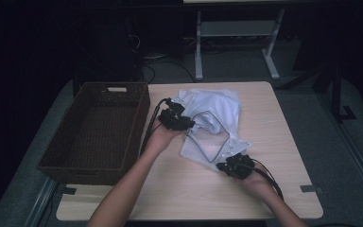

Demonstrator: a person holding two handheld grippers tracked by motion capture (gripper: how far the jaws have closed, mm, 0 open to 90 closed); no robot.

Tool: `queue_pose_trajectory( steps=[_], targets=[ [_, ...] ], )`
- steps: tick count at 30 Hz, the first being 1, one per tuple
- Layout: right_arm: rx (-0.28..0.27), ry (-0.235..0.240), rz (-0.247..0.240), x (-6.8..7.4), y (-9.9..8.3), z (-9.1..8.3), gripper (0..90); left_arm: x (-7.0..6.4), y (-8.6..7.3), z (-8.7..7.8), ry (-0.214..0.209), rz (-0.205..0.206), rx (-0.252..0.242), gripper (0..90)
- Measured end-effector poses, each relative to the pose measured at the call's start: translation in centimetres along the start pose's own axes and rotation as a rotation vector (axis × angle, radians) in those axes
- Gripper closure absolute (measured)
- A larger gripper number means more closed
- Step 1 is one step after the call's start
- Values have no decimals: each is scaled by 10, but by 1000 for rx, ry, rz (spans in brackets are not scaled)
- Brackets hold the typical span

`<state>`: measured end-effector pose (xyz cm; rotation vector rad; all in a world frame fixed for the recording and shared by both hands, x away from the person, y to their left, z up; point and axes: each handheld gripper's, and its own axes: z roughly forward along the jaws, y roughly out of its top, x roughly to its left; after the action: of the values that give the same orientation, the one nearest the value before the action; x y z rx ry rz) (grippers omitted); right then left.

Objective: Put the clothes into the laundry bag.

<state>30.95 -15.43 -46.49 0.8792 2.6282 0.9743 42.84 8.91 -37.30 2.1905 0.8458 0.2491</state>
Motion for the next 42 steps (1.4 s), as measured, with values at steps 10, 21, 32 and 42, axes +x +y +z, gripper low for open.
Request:
queue_pose_trajectory(
  steps=[10,21,32,42],
  targets=[
    [-2,9,8,-1,0,0,900,6,26,35,4,71,16,715],
    [-4,-5,21,0,0,0,900,-38,2,-5,-109,234,-13,884],
    [-4,0,34,0,0,0,900,-44,-51,45,-144,288,202,879],
    [-12,40,48,2,-1,1,900,-37,-59,56,-132,296,247,863]
  ],
)
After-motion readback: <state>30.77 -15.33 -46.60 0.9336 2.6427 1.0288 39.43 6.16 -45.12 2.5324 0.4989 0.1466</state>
